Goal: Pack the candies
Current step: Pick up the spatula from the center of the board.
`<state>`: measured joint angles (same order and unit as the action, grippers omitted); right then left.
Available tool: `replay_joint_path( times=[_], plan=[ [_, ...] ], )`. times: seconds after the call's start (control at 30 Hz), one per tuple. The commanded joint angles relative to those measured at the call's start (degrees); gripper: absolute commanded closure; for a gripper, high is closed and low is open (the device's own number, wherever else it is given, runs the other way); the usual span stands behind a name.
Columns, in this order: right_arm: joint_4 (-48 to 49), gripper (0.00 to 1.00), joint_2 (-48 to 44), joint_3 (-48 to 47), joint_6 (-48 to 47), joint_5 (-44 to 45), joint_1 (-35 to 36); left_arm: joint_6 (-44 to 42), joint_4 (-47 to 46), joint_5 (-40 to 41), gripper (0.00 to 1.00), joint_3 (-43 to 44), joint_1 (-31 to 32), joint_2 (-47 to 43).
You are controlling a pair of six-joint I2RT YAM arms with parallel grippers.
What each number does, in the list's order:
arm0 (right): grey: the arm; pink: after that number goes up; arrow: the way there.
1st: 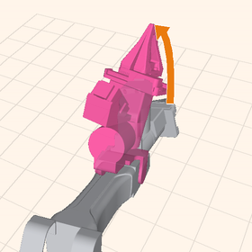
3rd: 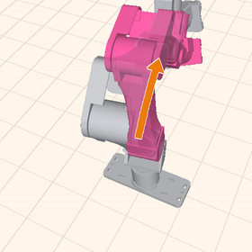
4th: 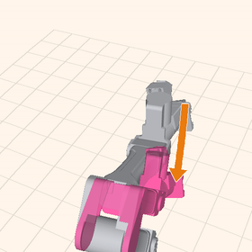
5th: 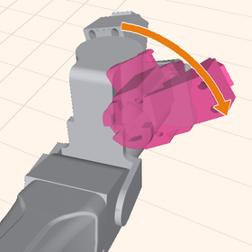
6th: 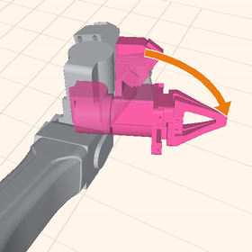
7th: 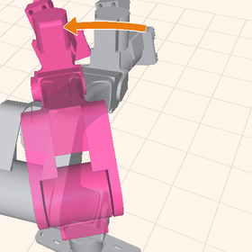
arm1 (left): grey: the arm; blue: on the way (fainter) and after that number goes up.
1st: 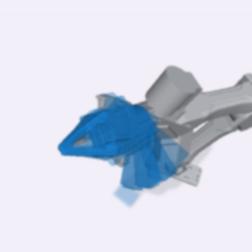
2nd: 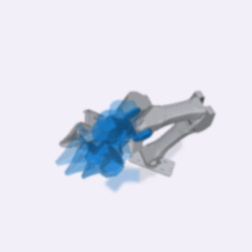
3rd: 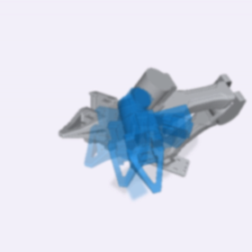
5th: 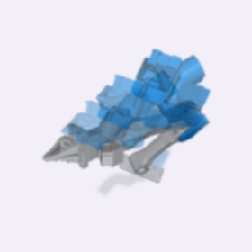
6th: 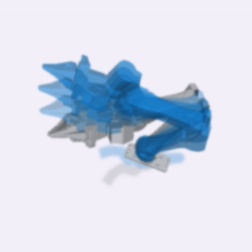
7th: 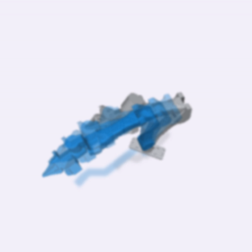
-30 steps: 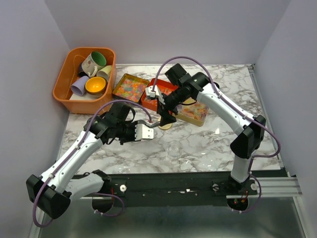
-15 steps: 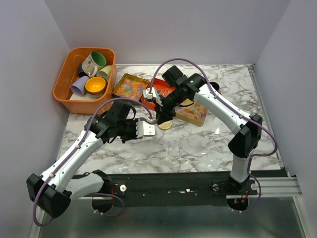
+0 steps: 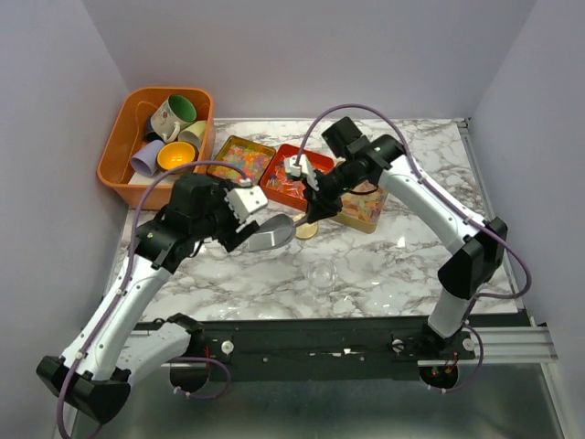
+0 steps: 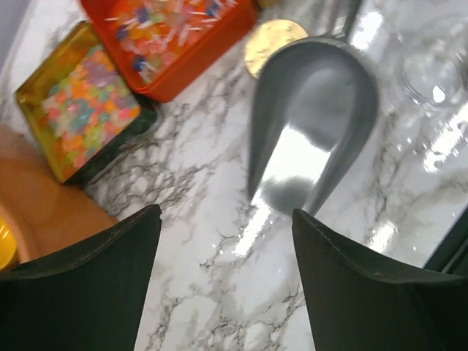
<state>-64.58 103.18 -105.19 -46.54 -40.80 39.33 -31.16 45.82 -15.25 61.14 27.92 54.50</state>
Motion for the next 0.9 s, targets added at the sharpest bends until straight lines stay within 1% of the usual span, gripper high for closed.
replay_joint_path(
  times=[0.0,0.07,0.1,0.17,0.2,0.23,0.27,0.3,0.33,0.37,0.4,0.43,0.47,0.5,0.57,0.63,0.7,0.73,0.87],
  plan=[
    [-1.2,0.99,-9.0,4.0,-0.3,0.8,-4.3,19.5,-7.2,-0.8,0.15,0.6,-8.3,-1.5],
    [-0.6,1.0,-11.7,7.1,0.1,1.8,-5.0,23.9,-8.0,-2.8,0.15,0.2,-11.3,-0.2],
    [0.4,1.0,-14.4,8.1,0.9,1.9,-5.1,25.8,-8.4,-6.3,0.15,0.1,-12.2,0.4],
    [2.4,1.0,-17.0,11.5,2.6,3.2,-5.4,30.1,-9.1,-10.9,0.16,0.2,-13.6,2.9],
    [4.9,0.99,-18.5,12.8,4.8,3.5,-5.4,31.0,-9.4,-13.5,0.19,0.0,-15.6,3.8],
    [6.0,0.99,-20.9,13.9,5.5,4.2,-5.5,36.4,-11.2,-19.0,0.19,-0.3,-16.7,5.8],
    [6.8,0.99,-22.3,15.8,6.4,4.6,-5.5,38.4,-12.3,-22.9,0.19,-1.2,-18.4,6.8],
    [9.0,1.0,-23.4,16.8,8.3,4.8,-5.5,40.4,-13.6,-28.8,0.22,-1.6,-21.2,8.2],
    [10.2,1.0,-25.9,17.7,9.3,5.4,-5.5,43.3,-16.8,-37.7,0.26,-1.9,-22.0,11.4],
    [11.6,0.99,-27.0,19.3,10.1,5.7,-5.5,48.6,-18.6,-41.8,0.3,-2.3,-22.5,13.2],
    [14.0,0.99,-28.0,21.6,11.7,6.0,-5.5,51.7,-20.2,-44.2,0.34,-3.0,-22.6,14.7],
    [15.1,1.0,-29.0,22.6,12.3,7.0,-5.5,54.8,-26.4,-46.0,0.35,-4.0,-22.6,15.9],
    [15.8,1.0,-30.0,23.2,12.7,7.3,-5.6,57.5,-30.1,-47.9,0.35,-5.4,-22.6,15.7],
    [16.3,0.99,-30.2,23.5,13.1,7.6,-5.5,61.1,-33.0,-48.1,0.34,-7.4,-22.6,15.6],
    [16.1,0.99,-30.0,23.1,13.1,8.0,-5.5,63.3,-37.3,-50.2,0.33,-8.7,-22.6,15.7],
    [17.0,0.99,-29.7,22.6,13.9,8.1,-5.5,68.5,-42.1,-52.2,0.32,-11.0,-22.6,17.0],
    [17.5,0.99,-28.8,21.8,14.6,7.7,-5.5,70.8,-44.8,-53.6,0.32,-12.8,-22.6,17.5],
    [17.5,0.99,-28.3,21.4,14.7,7.7,-5.5,72.7,-47.7,-53.9,0.32,-13.3,-22.5,17.6],
    [17.6,0.99,-26.5,19.1,14.7,7.0,-5.5,73.0,-48.3,-54.5,0.33,-13.5,-22.3,18.3]
  ],
)
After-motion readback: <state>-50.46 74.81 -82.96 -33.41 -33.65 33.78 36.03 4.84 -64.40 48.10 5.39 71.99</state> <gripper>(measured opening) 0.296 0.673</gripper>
